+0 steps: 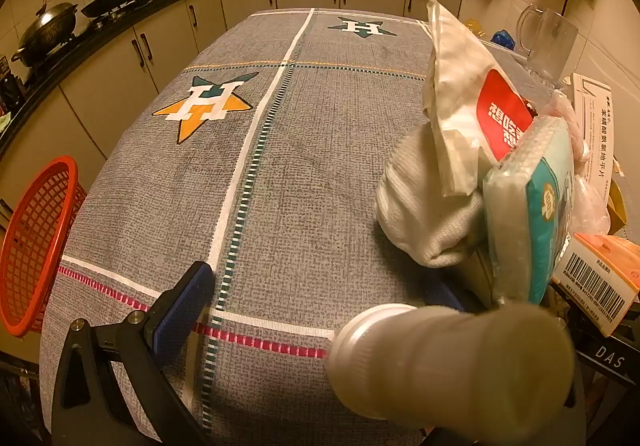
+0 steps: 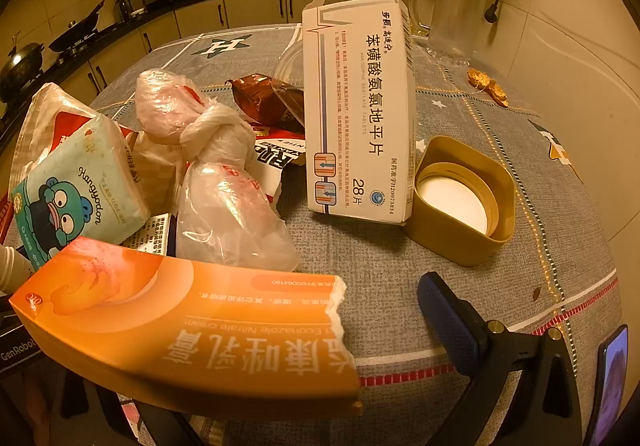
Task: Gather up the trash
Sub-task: 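Move both tools toward the cluttered table items, then grasp the white spray bottle with the left tool while the right tool grasps the orange box, then carry the spray bottle and orange box toward the red basket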
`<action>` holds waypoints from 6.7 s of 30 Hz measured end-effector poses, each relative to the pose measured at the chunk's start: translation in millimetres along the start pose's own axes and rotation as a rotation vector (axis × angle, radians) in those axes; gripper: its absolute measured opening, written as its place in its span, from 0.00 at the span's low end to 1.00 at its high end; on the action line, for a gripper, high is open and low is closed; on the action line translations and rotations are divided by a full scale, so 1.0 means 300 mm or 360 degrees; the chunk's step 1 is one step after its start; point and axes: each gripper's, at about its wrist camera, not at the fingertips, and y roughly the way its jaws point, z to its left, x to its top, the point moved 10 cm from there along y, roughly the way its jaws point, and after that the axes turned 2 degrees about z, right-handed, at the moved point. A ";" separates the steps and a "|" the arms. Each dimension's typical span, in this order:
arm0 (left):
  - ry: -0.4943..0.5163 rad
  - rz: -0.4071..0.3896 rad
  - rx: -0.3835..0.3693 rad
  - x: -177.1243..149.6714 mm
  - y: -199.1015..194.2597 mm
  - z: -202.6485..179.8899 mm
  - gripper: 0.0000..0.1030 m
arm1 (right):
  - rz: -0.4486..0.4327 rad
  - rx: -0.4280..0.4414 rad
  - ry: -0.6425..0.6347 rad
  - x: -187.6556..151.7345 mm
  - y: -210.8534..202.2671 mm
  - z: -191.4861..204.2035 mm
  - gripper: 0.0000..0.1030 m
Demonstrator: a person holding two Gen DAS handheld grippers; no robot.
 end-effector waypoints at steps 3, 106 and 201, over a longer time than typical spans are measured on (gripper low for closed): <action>0.0015 0.0000 0.0010 -0.024 -0.019 0.010 1.00 | 0.0031 0.0002 -0.0007 -0.018 -0.012 0.005 1.00; 0.0086 -0.0353 -0.0029 -0.075 -0.277 0.014 1.00 | -0.0292 0.0263 -0.0094 -0.091 -0.291 0.028 0.90; 0.0008 -0.0298 -0.0089 -0.033 -0.293 0.133 0.28 | -0.0063 0.0990 -0.0485 -0.088 -0.323 0.354 0.49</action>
